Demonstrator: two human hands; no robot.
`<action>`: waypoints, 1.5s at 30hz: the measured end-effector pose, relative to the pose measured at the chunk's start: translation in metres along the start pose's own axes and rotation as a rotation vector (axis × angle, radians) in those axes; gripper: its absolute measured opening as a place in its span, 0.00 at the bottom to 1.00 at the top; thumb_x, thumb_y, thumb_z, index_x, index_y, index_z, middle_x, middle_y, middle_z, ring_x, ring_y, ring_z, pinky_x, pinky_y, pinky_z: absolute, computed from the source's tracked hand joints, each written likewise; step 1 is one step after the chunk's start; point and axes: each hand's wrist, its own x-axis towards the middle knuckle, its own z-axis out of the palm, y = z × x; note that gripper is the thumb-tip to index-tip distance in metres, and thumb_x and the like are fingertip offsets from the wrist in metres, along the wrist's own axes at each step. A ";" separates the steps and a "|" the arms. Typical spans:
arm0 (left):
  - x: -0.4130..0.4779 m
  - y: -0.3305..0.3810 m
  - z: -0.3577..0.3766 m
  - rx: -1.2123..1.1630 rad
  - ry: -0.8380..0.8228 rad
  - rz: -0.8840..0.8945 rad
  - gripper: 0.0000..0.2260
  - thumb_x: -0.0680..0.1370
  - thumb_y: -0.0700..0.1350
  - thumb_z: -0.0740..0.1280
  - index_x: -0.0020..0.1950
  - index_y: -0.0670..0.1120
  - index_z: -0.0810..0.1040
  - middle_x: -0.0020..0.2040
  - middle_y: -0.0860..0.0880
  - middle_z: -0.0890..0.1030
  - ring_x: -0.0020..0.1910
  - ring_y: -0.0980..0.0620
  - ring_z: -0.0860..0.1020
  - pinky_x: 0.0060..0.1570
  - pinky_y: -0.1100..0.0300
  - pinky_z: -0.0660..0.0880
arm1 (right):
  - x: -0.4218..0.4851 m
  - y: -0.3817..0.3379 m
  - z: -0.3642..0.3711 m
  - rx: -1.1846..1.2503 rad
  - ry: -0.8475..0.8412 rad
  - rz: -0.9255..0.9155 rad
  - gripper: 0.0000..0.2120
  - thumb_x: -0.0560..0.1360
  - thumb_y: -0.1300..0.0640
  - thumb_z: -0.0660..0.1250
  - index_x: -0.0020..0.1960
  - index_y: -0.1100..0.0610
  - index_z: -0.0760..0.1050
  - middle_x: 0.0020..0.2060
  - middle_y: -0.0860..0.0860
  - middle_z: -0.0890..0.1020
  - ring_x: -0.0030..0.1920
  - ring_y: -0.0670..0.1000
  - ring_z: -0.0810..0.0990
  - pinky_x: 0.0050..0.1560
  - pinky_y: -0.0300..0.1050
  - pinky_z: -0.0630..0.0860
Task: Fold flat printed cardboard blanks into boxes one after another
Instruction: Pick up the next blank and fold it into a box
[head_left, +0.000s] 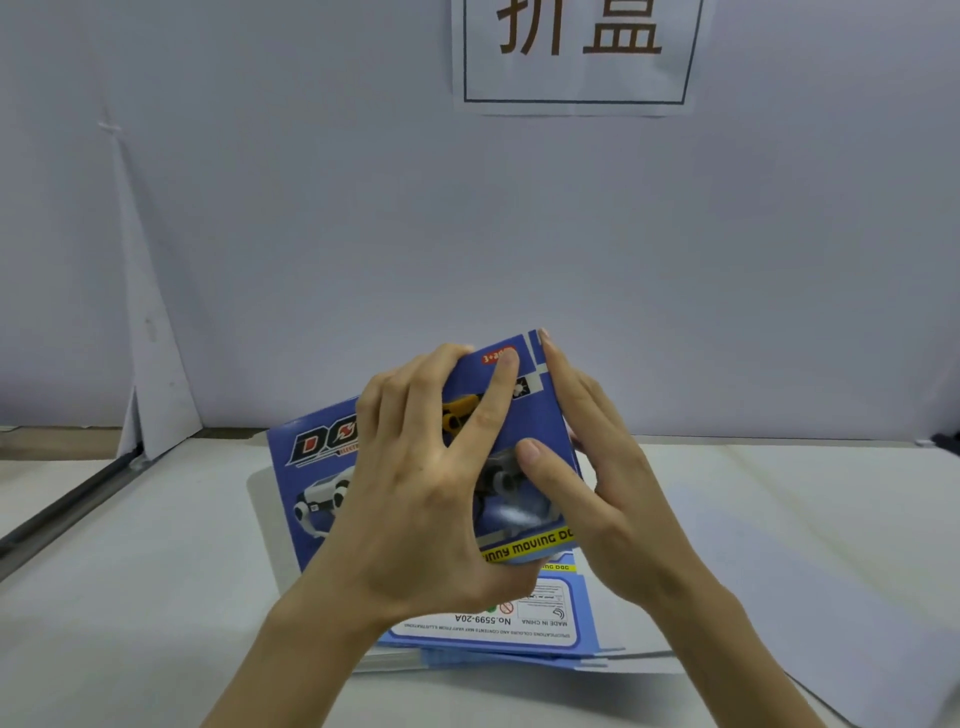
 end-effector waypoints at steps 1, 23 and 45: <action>0.000 0.000 0.000 -0.008 0.006 0.001 0.47 0.63 0.68 0.65 0.74 0.40 0.65 0.68 0.35 0.67 0.66 0.38 0.66 0.66 0.41 0.63 | 0.000 -0.001 -0.001 -0.041 0.000 -0.011 0.28 0.78 0.54 0.60 0.75 0.41 0.57 0.68 0.37 0.67 0.68 0.47 0.71 0.52 0.28 0.74; -0.003 0.012 0.000 -0.166 -0.067 -0.152 0.58 0.56 0.69 0.72 0.77 0.45 0.52 0.68 0.47 0.61 0.66 0.47 0.62 0.66 0.50 0.66 | 0.001 -0.009 -0.013 -0.054 -0.045 0.061 0.31 0.72 0.58 0.58 0.71 0.36 0.62 0.64 0.35 0.67 0.67 0.48 0.70 0.57 0.34 0.72; 0.002 0.008 -0.005 -0.187 0.051 -0.099 0.57 0.57 0.68 0.69 0.77 0.40 0.54 0.68 0.46 0.61 0.66 0.51 0.62 0.66 0.56 0.64 | -0.002 -0.016 -0.013 -0.024 -0.083 -0.031 0.26 0.74 0.46 0.60 0.72 0.38 0.64 0.72 0.36 0.63 0.75 0.47 0.60 0.64 0.47 0.74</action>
